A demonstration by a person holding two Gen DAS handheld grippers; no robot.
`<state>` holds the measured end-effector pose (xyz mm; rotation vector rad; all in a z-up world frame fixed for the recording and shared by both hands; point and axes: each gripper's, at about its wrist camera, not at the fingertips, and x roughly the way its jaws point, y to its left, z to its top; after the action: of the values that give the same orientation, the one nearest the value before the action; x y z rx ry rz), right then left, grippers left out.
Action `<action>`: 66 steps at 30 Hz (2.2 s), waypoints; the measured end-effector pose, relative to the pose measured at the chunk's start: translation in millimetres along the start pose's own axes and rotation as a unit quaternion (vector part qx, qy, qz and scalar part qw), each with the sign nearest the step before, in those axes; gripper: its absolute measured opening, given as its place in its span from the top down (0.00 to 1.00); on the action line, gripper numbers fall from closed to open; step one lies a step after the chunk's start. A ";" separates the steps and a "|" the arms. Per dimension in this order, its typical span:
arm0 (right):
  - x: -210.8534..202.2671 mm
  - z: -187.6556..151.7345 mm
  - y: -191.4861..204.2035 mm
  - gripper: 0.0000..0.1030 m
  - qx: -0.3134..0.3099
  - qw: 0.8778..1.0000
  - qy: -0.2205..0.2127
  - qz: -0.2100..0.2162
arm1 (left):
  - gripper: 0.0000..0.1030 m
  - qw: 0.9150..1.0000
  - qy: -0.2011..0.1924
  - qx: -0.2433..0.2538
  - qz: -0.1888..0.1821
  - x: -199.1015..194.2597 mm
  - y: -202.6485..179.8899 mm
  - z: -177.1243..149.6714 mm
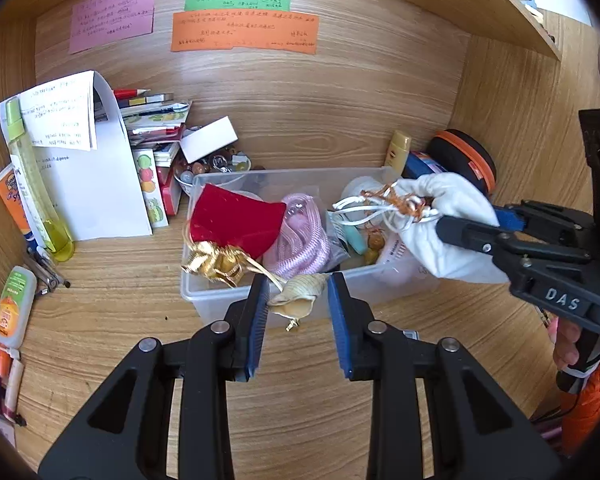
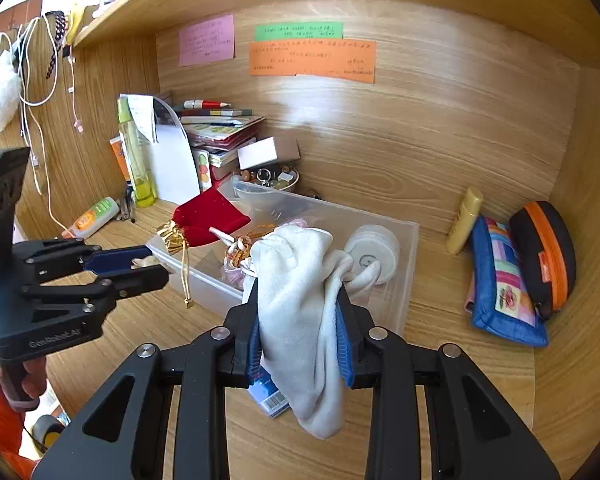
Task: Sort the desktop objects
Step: 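Carry the shell charm and white bag over the clear box with both grippers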
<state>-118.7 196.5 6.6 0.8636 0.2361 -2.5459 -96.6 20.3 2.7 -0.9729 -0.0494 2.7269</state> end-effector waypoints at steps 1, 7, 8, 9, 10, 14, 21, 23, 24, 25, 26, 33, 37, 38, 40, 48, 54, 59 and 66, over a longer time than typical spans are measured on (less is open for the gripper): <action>3.8 0.6 -0.8 0.74 0.000 1.000 0.002 0.002 | 0.71 1.000 0.000 0.000 -0.001 0.8 1.2 2.6; 24.0 5.0 -1.9 0.74 -0.007 1.000 0.014 0.000 | 0.71 1.000 0.003 -0.004 0.000 10.6 7.5 13.2; 26.4 5.9 -2.8 0.74 -0.006 1.000 0.015 0.003 | 0.71 1.000 0.007 -0.007 0.002 15.4 9.8 15.4; 29.8 6.9 -4.1 0.74 -0.004 1.000 0.016 0.006 | 0.71 1.000 0.009 -0.008 0.002 18.2 11.0 16.6; 31.4 7.4 -4.3 0.74 -0.005 1.000 0.016 0.006 | 0.71 1.000 0.012 -0.010 0.001 21.8 12.6 17.8; 39.9 9.5 -10.8 0.74 0.000 1.000 0.017 0.008 | 0.71 1.000 0.021 -0.010 0.000 33.7 14.6 22.3; 53.7 16.2 -24.3 0.73 0.006 1.000 0.019 0.011 | 0.71 1.000 0.025 0.004 0.000 47.2 7.6 33.0; 58.7 17.8 -26.1 0.73 0.008 1.000 0.021 0.013 | 0.71 1.000 0.026 0.007 0.001 51.6 6.2 36.3; 61.2 18.7 -27.0 0.73 0.009 1.000 0.022 0.013 | 0.71 1.000 0.027 0.008 0.001 53.9 6.0 38.0; 63.5 19.8 -27.9 0.73 0.010 1.000 0.022 0.013 | 0.71 1.000 0.027 0.008 0.000 55.7 5.9 39.4; 65.8 20.9 -28.5 0.73 0.011 1.000 0.023 0.015 | 0.71 1.000 0.028 0.008 0.001 58.1 5.7 41.1; 80.7 23.2 -25.2 0.73 0.004 0.999 0.029 0.020 | 0.71 0.999 0.039 0.018 0.005 73.8 2.1 46.5; 84.8 22.2 -19.2 0.73 -0.007 0.999 0.030 0.013 | 0.71 0.999 0.046 0.023 0.007 82.8 -0.5 46.9; 85.5 21.7 -18.4 0.73 -0.009 0.999 0.031 0.013 | 0.71 0.999 0.048 0.023 0.008 85.1 -1.0 47.1; 87.9 20.5 -17.8 0.72 -0.008 0.999 0.031 0.013 | 0.71 0.998 0.051 0.021 0.006 89.0 -1.4 47.4; 93.0 16.4 -19.2 0.70 -0.009 0.999 0.027 0.016 | 0.71 0.998 0.060 0.013 0.003 99.8 -1.6 46.8; 95.4 15.8 -21.5 0.64 -0.002 1.000 0.025 0.016 | 0.71 0.998 0.063 0.010 0.001 100.7 -0.3 45.6; 94.3 14.8 -22.5 0.56 0.000 1.000 0.029 0.013 | 0.69 0.998 0.067 0.005 0.000 98.8 0.5 43.4; 92.1 14.4 -23.6 0.51 0.002 0.999 0.033 0.017 | 0.62 0.997 0.074 -0.011 0.001 95.9 2.7 44.3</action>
<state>-202.5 180.9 -38.0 0.9471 0.2335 -2.4892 -196.6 43.0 -22.5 -1.1782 -0.0522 2.6522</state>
